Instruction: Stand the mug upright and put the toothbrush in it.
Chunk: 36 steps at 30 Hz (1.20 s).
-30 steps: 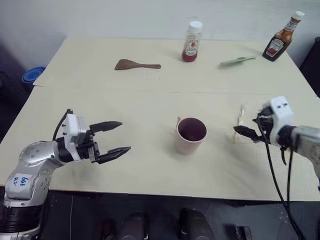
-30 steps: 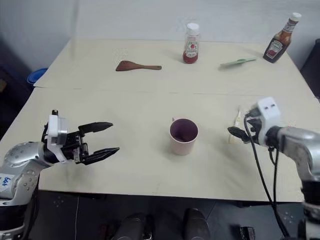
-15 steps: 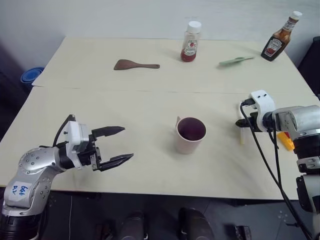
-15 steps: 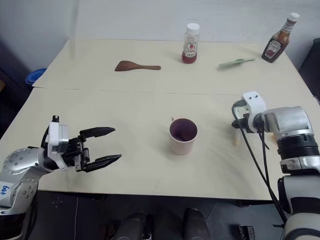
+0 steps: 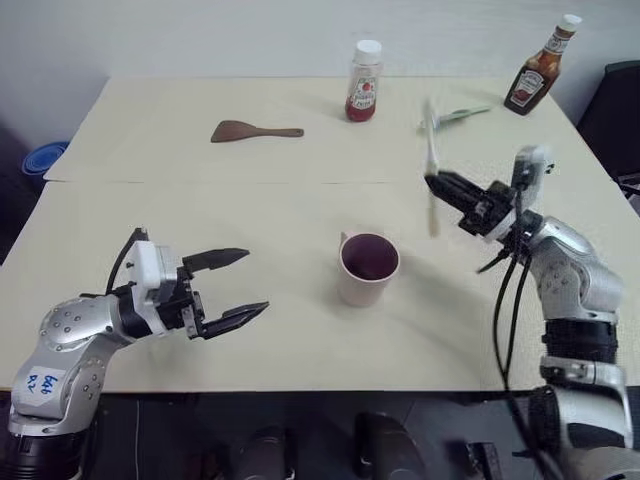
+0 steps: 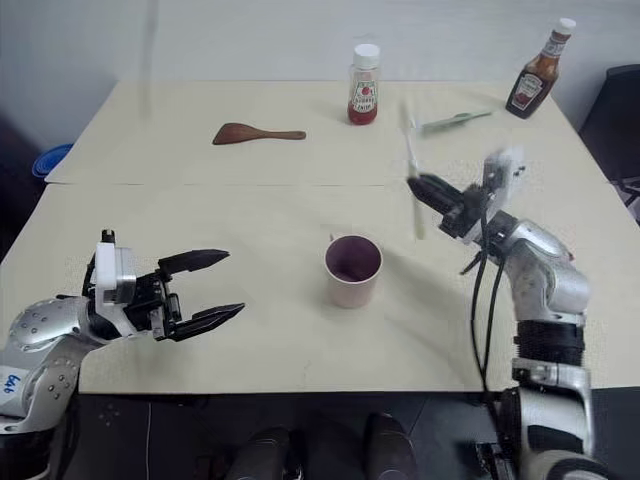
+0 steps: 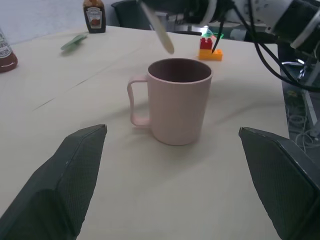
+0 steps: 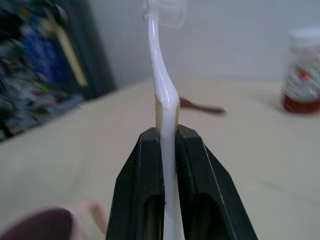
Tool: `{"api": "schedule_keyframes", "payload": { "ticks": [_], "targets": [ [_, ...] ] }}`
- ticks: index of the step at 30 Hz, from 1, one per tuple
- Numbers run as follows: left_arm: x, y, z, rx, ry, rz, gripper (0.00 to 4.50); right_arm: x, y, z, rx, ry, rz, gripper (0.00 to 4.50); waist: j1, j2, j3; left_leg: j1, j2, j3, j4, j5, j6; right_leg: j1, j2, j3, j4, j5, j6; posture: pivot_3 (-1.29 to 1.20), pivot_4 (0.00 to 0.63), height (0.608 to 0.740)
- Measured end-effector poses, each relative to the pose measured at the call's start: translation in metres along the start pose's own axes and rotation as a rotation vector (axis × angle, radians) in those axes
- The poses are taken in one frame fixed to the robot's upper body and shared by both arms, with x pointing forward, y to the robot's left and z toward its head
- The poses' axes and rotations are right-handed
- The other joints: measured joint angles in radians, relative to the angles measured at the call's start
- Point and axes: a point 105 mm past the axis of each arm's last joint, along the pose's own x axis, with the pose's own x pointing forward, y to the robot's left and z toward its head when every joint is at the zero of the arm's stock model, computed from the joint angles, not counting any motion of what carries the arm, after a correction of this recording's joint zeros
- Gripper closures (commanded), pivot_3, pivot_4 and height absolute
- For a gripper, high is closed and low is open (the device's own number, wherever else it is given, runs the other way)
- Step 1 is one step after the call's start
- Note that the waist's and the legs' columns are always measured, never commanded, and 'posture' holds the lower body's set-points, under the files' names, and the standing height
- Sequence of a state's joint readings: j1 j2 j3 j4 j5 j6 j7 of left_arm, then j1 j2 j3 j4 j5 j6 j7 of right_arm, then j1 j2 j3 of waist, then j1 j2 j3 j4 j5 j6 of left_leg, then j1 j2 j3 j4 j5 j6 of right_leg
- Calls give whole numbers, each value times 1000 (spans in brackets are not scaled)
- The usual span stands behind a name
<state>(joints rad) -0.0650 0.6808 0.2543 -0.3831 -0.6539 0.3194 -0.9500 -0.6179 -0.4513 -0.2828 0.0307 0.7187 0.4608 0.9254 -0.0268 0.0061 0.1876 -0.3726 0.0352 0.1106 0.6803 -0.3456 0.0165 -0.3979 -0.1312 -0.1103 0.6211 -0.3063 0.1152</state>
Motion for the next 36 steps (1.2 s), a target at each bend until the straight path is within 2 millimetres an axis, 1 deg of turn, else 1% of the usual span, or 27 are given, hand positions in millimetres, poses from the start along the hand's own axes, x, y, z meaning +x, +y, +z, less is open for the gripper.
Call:
{"api": "schedule_keyframes", "payload": {
  "ticks": [1, 2, 3, 5, 6, 8, 12, 13, 14, 16, 19, 21, 22, 23, 24, 25, 26, 27, 28, 30, 32, 34, 36],
  "targets": [
    [0, 0, 0, -13, -4, 1, 0, 6, 15, 8, -1, -52, 52, 4486, 1, 0, 0, 0, -1, 0, 1, 0, 1, 0, -1, 1, 0, 0, 0, 0, 150, 740],
    [0, 0, -1, -22, -2, 2, 0, 11, 27, 10, 10, -87, 83, 4486, 2, -1, 0, 0, -1, -1, 1, 0, 1, 1, -1, 1, 0, 0, 0, 0, 150, 740],
    [1, 0, -2, -33, 0, 5, 0, 17, 43, 10, 28, -116, 129, 4486, 3, -1, 0, 0, -2, -1, 1, -1, 1, 1, -2, 1, 0, 0, 0, 0, 150, 740],
    [3, 0, -4, -51, 5, 8, 0, 23, 64, 0, 46, -130, 177, 4486, 3, -1, -1, 0, -3, -1, 1, -1, 2, 1, -3, 1, 1, 0, 0, 0, 150, 740],
    [3, 0, -4, -58, 5, 9, 0, 24, 72, -8, 47, -120, 200, 4486, 3, -1, -1, 0, -3, -1, 1, -1, 2, 1, -3, 1, 1, 0, 0, 0, 150, 740],
    [5, 0, -6, -68, 6, 7, 0, 22, 76, -21, 33, -99, 196, 4486, 3, -1, -1, 0, -4, -1, 1, -1, 2, 1, -3, 2, 0, 0, 0, 0, 150, 740],
    [8, -2, -7, -69, 5, -4, 0, 10, 66, -39, -18, -65, 154, 4486, 0, -1, -1, 0, -4, 0, 1, -1, 2, 1, -3, 2, 0, 0, 0, 0, 150, 740],
    [8, -2, -7, -66, 3, -5, 0, 6, 64, -43, -39, -48, 157, 3769, 0, -1, -1, 0, -4, 0, 1, -1, 2, 1, -2, 2, 0, 0, 0, 0, 150, 740],
    [8, -2, -6, -62, 1, -7, 0, 3, 63, -48, -63, -36, 163, 3576, 0, -1, -1, 1, -4, 0, 1, -1, 2, 1, -2, 2, 0, 0, 0, 0, 150, 740],
    [10, -2, -3, -45, -7, -17, 0, 0, 62, -53, -111, -26, 176, 2933, 0, -1, -1, 1, -4, 1, 1, -1, 2, 1, -2, 2, 1, 0, 0, 0, 150, 740],
    [10, -2, -1, -23, -12, -28, 0, -4, 61, -51, -176, -22, 194, 1894, -1, -1, -1, 1, -3, 1, 1, -1, 2, 1, -2, 3, 1, 0, 0, 0, 150, 740],
    [8, 0, -2, 9, 10, -19, 0, -9, 56, -47, -217, -12, 183, 1214, 0, -1, -1, 1, -3, 1, 1, -1, 2, 1, -2, 3, 1, 0, 0, 0, 150, 740],
    [6, 1, -5, 35, 34, -5, 0, -13, 52, -43, -248, 6, 174, 983, 0, -1, -1, 1, -4, 1, 1, -1, 3, 1, -3, 3, 0, 0, 0, 0, 150, 740],
    [2, 3, -9, 55, 69, 17, 0, -21, 46, -40, -279, 34, 164, 576, 0, -1, -1, 1, -4, 1, 1, -1, 3, 1, -3, 3, 0, 0, 0, 0, 150, 740],
    [-2, 6, -15, 68, 110, 41, 0, -30, 40, -38, -306, 68, 157, 302, 2, -1, 0, 1, -4, 1, 1, -1, 3, 1, -3, 3, 0, 0, 0, 0, 150, 740],
    [-10, 10, -24, 83, 168, 78, 0, -43, 35, -38, -342, 127, 160, 12, 4, -1, 0, 1, -4, 1, 1, -2, 3, 1, -3, 2, -1, 0, 0, 0, 150, 740],
    [-16, 12, -29, 90, 195, 97, 0, -54, 31, -40, -356, 169, 155, 12, 5, -1, 0, 1, -4, 1, 1, -2, 4, 1, -3, 2, -1, 0, 0, 0, 150, 740],
    [-26, 12, -37, 97, 228, 129, 0, -75, 24, -45, -362, 240, 147, 12, 7, -1, 0, 1, -4, 1, 1, -2, 4, 1, -3, 2, -1, 0, 0, 0, 150, 740],
    [-34, 11, -43, 92, 253, 146, 0, -91, 19, -50, -360, 295, 139, 12, 6, -2, 0, 1, -4, 2, 1, -3, 5, 1, -3, 2, -2, 0, 0, 0, 150, 740],
    [-46, 7, -50, 80, 289, 171, 0, -116, 15, -60, -347, 378, 145, 12, 5, -2, 0, 2, -4, 3, 1, -3, 5, 2, -4, 3, -2, 0, 0, 0, 150, 740],
    [-56, 3, -53, 79, 305, 195, 0, -131, 18, -67, -365, 443, 191, 12, 0, -2, 0, 3, -3, 4, 1, -3, 5, 2, -5, 3, -1, 0, 0, 0, 150, 740],
    [-70, -3, -58, 77, 330, 231, 0, -150, 17, -75, -370, 505, 203, 12, -4, -2, 0, 6, -2, 4, 1, -3, 5, 3, -4, 3, -1, 0, 0, 0, 150, 740],
    [-77, -8, -66, 66, 354, 256, 0, -160, 16, -82, -366, 536, 193, 12, -2, -2, 0, 6, -2, 4, 1, -3, 5, 3, -5, 3, -1, 0, 0, 0, 150, 740]
  ]
}}
